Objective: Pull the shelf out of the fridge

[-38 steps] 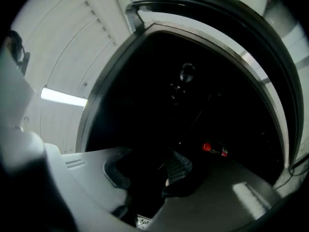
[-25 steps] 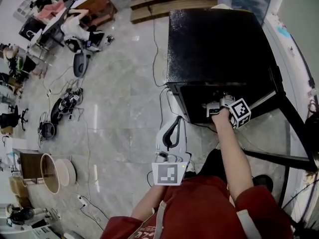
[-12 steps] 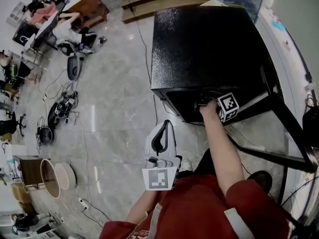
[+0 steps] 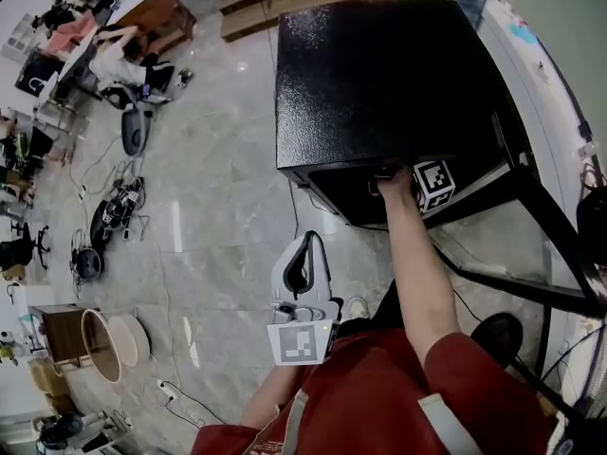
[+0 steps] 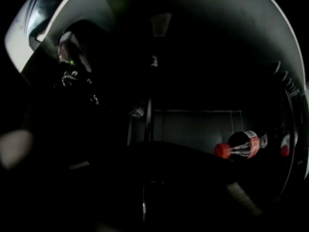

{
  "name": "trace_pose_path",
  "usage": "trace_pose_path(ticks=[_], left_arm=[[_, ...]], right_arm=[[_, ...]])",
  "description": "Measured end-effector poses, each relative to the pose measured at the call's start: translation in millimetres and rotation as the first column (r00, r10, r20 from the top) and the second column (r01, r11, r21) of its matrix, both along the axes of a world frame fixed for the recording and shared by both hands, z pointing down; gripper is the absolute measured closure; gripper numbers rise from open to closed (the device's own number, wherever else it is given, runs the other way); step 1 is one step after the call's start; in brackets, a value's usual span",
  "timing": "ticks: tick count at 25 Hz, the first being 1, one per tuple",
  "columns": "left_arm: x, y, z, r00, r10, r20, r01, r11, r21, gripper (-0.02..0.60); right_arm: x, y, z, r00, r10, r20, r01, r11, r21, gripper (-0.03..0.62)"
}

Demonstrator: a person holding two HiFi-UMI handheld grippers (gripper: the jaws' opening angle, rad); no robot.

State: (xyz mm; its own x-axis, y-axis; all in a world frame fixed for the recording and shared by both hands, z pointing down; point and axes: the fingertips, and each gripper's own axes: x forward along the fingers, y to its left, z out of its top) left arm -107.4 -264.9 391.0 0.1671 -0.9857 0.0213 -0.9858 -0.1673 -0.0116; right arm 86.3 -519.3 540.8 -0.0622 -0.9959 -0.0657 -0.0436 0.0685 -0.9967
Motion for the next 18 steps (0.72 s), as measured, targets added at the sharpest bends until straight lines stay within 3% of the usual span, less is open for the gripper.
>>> trace_pose_path(ticks=[3, 12, 18], left_arm=[[-1, 4, 5, 1.0, 0.0, -0.002, -0.001, 1.0, -0.027, 0.575], [-4, 11, -10, 1.0, 0.003, -0.017, -0.002, 0.998, 0.056, 0.577], [-7, 21, 0, 0.999, -0.017, -0.036, 0.018, 1.0, 0.024, 0.575]], right_arm=[[1, 1, -1, 1.0, 0.019, 0.024, -0.019, 1.0, -0.01, 0.577], [6, 13, -2, 0.999, 0.011, 0.031, -0.011, 1.0, 0.007, 0.579], [10, 33, -2, 1.0, -0.006, 0.027, 0.006, 1.0, 0.02, 0.577]])
